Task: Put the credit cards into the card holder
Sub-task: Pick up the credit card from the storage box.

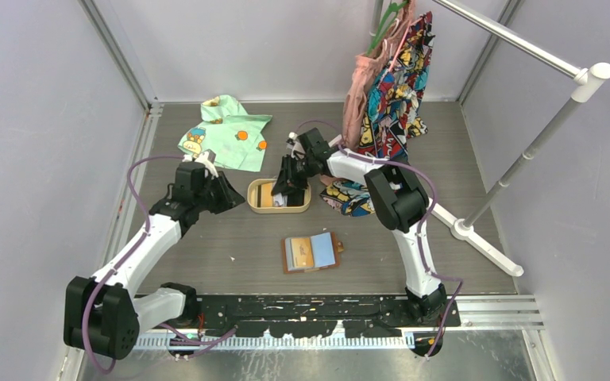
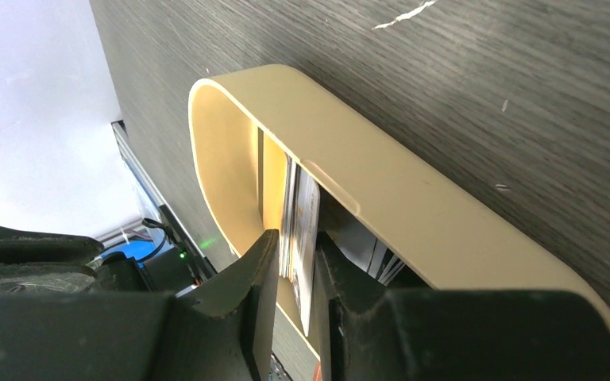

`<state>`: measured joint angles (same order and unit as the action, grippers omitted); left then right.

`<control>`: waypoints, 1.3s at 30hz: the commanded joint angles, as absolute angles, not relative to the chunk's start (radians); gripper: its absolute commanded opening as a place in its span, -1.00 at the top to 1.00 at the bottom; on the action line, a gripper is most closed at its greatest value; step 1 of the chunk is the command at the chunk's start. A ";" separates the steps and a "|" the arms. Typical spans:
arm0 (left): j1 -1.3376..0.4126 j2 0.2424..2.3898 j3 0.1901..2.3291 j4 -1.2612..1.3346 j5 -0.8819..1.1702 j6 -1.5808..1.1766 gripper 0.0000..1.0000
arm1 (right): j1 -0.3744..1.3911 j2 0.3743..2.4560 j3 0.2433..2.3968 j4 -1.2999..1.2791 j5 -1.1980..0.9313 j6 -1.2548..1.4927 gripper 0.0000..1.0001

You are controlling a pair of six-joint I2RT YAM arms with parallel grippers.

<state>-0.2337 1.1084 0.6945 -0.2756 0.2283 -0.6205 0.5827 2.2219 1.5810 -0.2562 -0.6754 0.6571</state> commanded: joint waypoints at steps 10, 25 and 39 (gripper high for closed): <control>-0.233 1.067 0.687 -0.257 0.258 -0.612 0.63 | 0.572 2.116 1.577 -0.247 -0.674 0.622 0.83; -0.234 0.966 0.615 -0.065 0.434 -0.658 0.17 | 0.571 1.909 1.591 -0.446 -0.538 0.310 0.98; -0.237 0.856 0.322 0.849 0.781 -0.966 -0.38 | 0.556 1.591 1.391 -0.476 -1.064 0.044 0.98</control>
